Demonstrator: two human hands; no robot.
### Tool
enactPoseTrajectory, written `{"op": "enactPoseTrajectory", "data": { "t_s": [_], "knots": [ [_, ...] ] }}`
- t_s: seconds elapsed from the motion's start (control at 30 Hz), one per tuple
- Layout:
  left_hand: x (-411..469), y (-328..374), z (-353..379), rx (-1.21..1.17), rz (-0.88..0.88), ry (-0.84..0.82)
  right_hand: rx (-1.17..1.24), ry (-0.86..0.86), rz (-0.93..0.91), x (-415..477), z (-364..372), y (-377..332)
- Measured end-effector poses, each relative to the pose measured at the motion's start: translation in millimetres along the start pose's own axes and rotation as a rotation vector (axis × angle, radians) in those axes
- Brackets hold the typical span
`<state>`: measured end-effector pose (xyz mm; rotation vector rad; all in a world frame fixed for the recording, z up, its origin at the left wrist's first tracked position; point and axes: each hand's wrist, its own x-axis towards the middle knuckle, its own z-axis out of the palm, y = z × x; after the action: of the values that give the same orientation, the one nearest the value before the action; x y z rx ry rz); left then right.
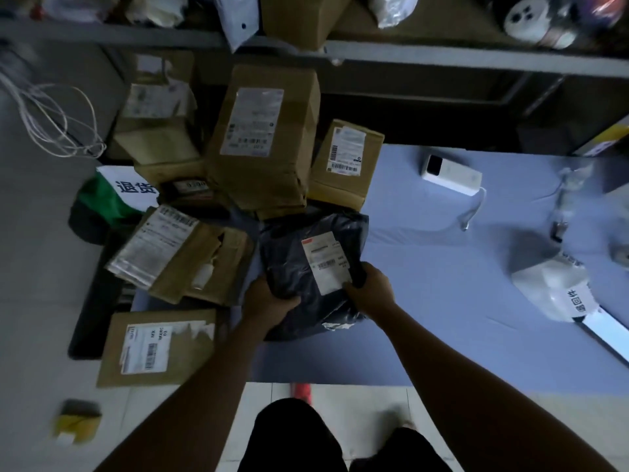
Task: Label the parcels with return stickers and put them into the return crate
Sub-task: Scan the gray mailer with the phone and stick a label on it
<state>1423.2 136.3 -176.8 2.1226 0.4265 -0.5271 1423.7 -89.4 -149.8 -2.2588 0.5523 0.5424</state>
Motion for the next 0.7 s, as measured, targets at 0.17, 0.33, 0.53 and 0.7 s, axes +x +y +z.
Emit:
{"op": "enactPoseTrajectory", "data": {
  "t_s": [0.17,0.33,0.53,0.7],
  "knots": [
    [-25,15,34,-0.040,0.037,-0.015,-0.074,-0.098,-0.060,0,-39,41],
    [-74,52,94,-0.046,0.097,-0.026,-0.088,-0.113,-0.097,-15,-94,111],
    [-139,95,191,-0.011,0.171,0.015,-0.040,-0.102,-0.110,-36,-177,212],
    [-182,116,257,-0.027,0.195,-0.023,-0.031,-0.065,-0.073,-53,-225,276]
  ]
}}
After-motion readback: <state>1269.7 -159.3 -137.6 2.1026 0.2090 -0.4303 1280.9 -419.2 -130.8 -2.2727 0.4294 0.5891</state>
